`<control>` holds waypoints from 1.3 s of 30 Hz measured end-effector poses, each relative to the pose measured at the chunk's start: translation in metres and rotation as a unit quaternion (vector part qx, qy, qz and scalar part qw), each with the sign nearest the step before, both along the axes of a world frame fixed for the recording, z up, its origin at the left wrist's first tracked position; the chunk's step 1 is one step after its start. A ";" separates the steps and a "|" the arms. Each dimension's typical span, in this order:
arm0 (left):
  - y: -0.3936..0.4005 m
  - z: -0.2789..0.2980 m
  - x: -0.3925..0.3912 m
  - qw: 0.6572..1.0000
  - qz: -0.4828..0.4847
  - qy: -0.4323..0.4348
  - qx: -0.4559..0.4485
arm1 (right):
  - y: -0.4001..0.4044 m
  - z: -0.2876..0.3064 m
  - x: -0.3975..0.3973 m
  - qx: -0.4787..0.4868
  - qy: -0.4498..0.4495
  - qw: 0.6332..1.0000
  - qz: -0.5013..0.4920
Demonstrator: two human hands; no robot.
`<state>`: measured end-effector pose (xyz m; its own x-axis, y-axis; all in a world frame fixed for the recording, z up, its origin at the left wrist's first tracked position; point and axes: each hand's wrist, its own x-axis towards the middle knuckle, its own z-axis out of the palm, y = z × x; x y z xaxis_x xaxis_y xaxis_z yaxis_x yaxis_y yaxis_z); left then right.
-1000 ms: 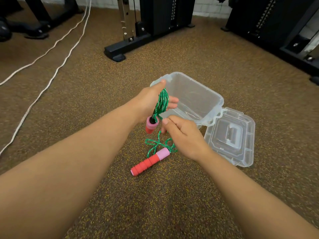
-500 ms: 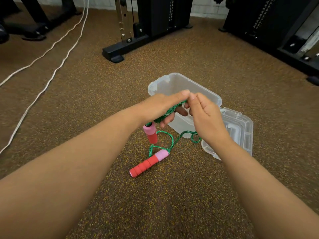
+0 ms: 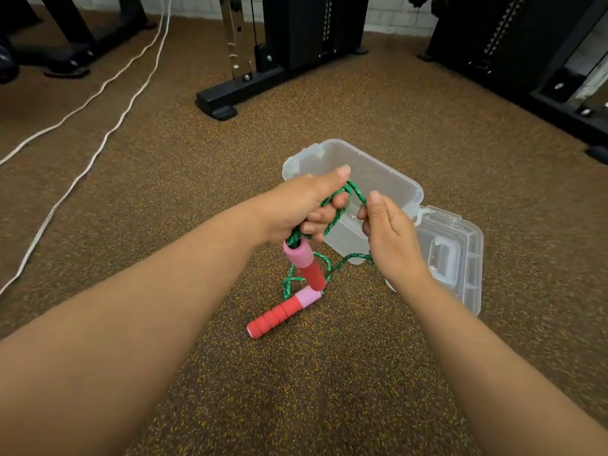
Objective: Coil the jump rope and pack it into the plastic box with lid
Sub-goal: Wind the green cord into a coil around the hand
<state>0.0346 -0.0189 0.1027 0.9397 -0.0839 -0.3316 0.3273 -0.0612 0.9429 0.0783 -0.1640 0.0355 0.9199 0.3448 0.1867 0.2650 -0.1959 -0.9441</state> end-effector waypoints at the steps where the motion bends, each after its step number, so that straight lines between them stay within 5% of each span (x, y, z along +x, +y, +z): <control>1: 0.002 0.001 0.001 1.000 0.018 0.001 -0.023 | 0.000 -0.002 -0.001 -0.005 0.007 1.000 0.005; 11: 0.018 0.004 0.006 0.964 0.167 -0.011 -0.205 | 0.002 0.000 -0.006 -0.054 0.025 0.996 0.068; 18: 0.026 0.000 0.013 0.908 0.314 -0.036 -0.274 | 0.009 0.000 -0.019 -0.162 -0.010 0.974 0.155; 21: 0.025 0.000 0.013 0.922 0.310 -0.033 -0.231 | 0.014 0.013 -0.028 -0.219 -0.072 0.952 0.202; 26: 0.014 -0.001 0.010 0.968 0.232 -0.031 -0.085 | 0.018 0.035 -0.026 -0.166 -0.100 0.958 0.211; 29: 0.012 0.005 0.000 0.985 0.152 -0.043 0.073 | 0.012 0.050 -0.017 -0.081 -0.048 0.977 0.191; 33: 0.010 0.011 -0.006 0.980 0.061 -0.062 0.177 | 0.003 0.057 -0.003 -0.014 0.017 0.990 0.137; 39: 0.011 0.011 0.001 0.954 0.084 -0.081 0.275 | 0.000 0.049 0.001 0.031 0.121 0.981 0.150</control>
<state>0.0355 -0.0082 0.1133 0.9670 0.2181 -0.1318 0.2295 -0.5200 0.8228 0.0789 -0.1645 0.0848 0.7989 0.6014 0.0048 0.0687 -0.0833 -0.9942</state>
